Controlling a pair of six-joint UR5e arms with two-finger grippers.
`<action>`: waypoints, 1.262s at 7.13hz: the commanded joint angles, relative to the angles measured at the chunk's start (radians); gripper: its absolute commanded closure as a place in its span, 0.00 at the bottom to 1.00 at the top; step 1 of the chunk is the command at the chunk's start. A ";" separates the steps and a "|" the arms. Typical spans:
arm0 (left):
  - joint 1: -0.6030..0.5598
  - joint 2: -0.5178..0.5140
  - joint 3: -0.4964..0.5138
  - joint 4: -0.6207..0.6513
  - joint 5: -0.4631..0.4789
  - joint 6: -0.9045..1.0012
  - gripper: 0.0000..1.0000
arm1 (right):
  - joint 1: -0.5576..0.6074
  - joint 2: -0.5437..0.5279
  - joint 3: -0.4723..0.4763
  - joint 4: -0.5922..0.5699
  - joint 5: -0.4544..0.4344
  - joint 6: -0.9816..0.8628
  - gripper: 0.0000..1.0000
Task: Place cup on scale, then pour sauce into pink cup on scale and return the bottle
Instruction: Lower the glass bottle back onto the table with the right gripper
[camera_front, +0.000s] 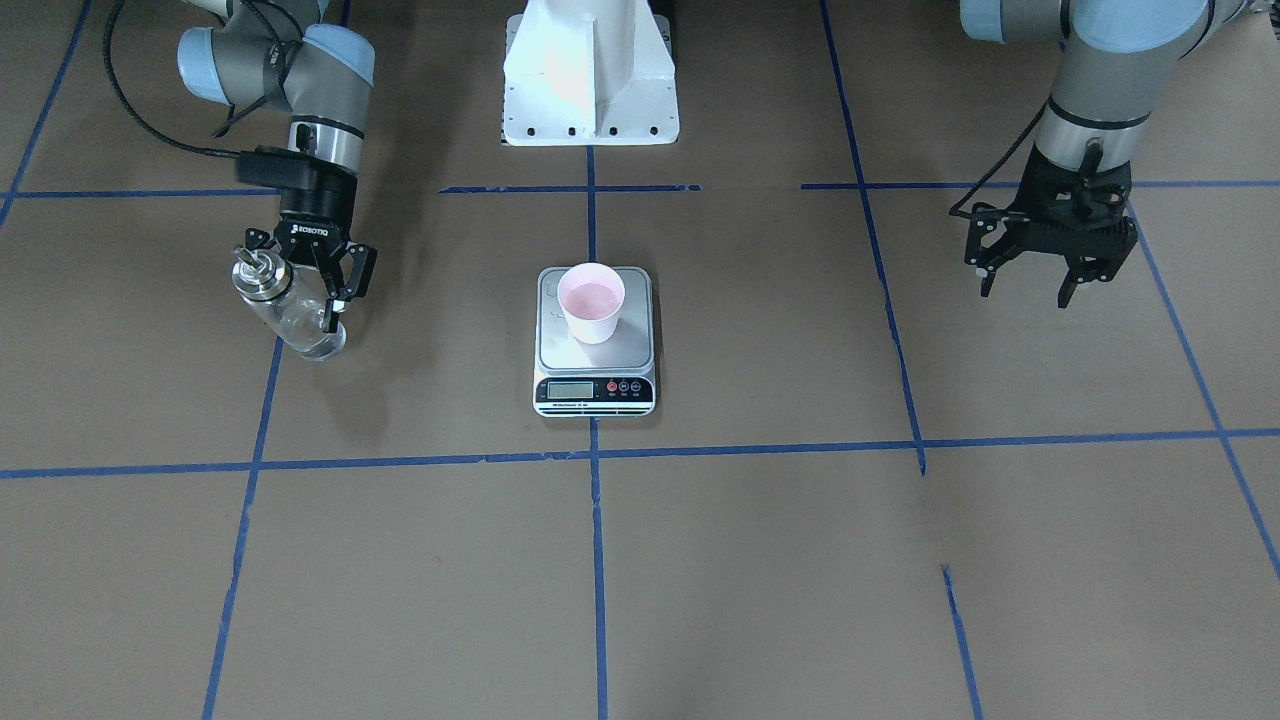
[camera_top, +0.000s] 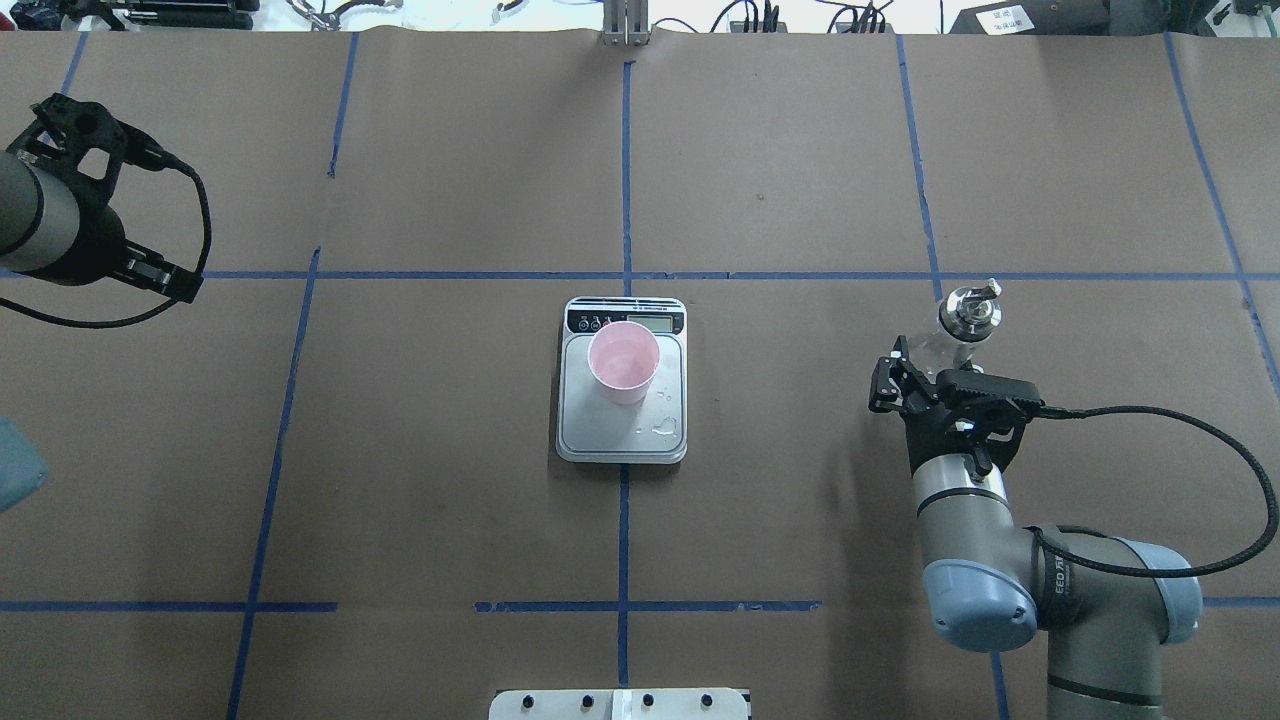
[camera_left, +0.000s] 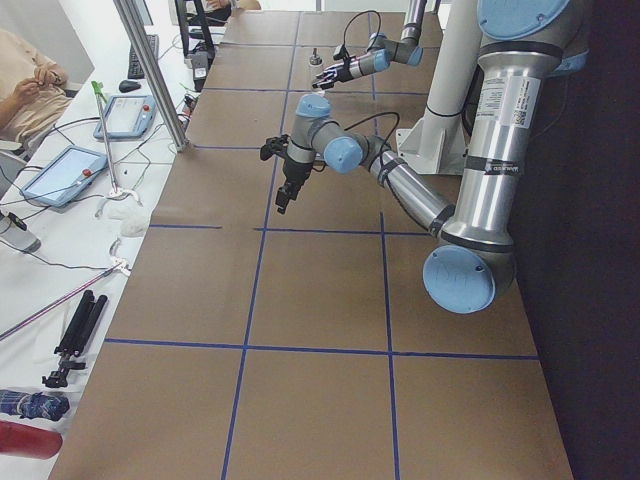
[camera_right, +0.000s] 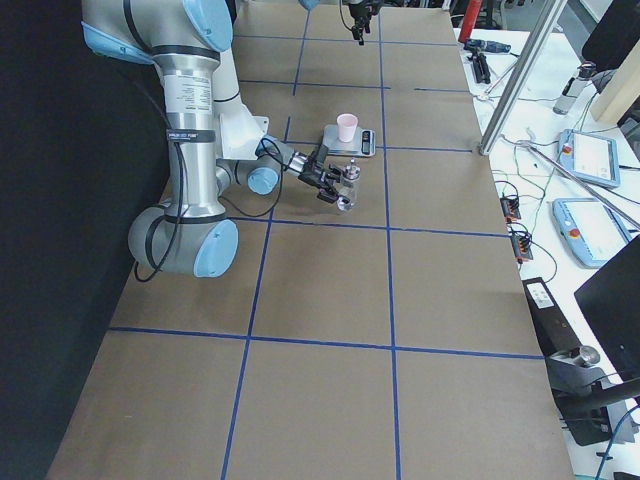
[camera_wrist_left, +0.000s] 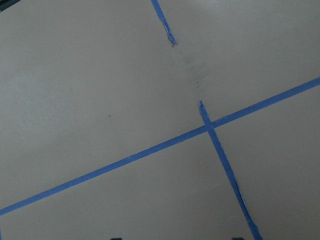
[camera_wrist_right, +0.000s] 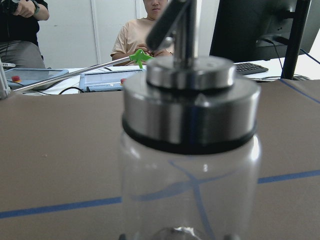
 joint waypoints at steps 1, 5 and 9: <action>0.000 -0.004 -0.002 0.000 0.000 0.002 0.21 | 0.000 -0.017 -0.060 0.077 0.001 0.003 1.00; -0.002 0.002 -0.025 0.006 0.001 0.000 0.21 | 0.000 -0.023 -0.080 0.112 0.002 -0.002 0.00; -0.002 0.003 -0.025 0.006 0.000 -0.002 0.21 | -0.055 -0.051 -0.061 0.114 -0.031 0.004 0.00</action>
